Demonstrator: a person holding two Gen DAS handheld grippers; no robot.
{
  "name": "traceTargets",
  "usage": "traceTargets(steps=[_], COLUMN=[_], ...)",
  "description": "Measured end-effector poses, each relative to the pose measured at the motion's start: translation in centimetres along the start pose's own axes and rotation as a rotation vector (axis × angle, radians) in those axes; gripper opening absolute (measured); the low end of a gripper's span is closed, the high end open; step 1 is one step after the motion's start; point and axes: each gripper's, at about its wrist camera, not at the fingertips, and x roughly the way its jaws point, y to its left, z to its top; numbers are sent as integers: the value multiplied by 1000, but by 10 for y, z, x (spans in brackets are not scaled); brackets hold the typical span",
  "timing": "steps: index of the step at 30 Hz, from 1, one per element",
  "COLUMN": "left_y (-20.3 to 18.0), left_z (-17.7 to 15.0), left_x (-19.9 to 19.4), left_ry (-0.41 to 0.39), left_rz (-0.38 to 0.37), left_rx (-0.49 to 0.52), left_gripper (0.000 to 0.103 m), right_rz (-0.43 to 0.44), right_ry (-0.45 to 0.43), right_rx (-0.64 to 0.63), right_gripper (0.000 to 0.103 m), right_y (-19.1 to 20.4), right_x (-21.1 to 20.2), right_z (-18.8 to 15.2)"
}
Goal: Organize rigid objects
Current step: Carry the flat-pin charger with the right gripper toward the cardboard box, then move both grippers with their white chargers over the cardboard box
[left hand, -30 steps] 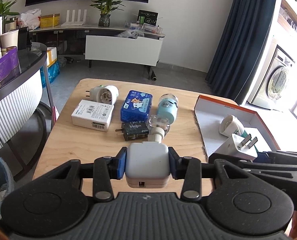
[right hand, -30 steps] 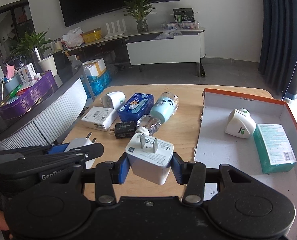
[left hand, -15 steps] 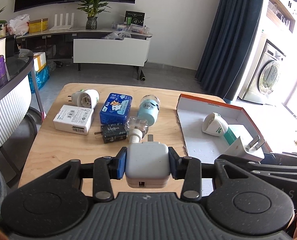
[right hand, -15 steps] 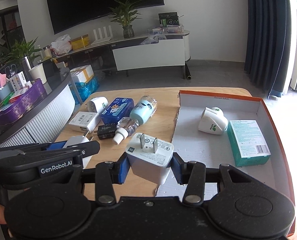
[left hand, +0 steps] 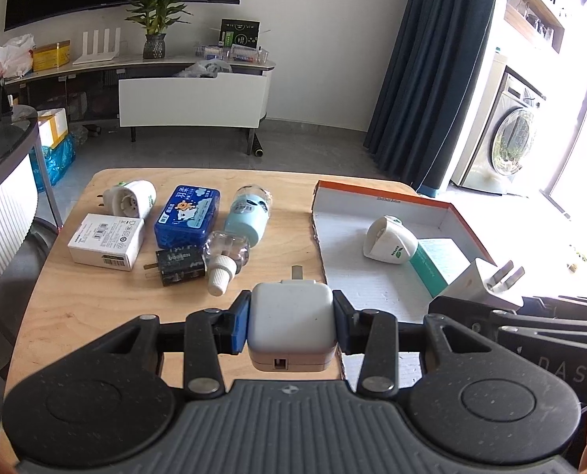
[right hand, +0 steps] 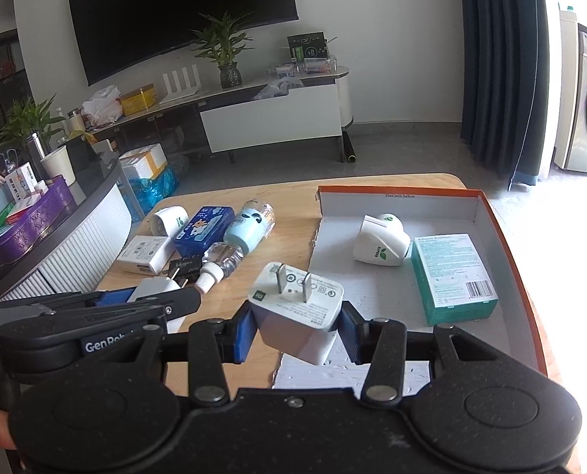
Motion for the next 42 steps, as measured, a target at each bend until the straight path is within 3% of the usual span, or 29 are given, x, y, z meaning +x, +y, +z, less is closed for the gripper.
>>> traceTargets(steps=[28, 42], left_y=[-57, -71], left_z=[4, 3], left_x=[22, 31], left_ry=[24, 38], left_rz=[-92, -114], left_rx=[98, 131], left_gripper=[42, 42], right_rz=[-104, -123], right_ry=[-53, -62], right_rx=[102, 126], right_gripper=[55, 55], right_y=[-59, -70], right_x=[-24, -27], right_z=[-1, 0])
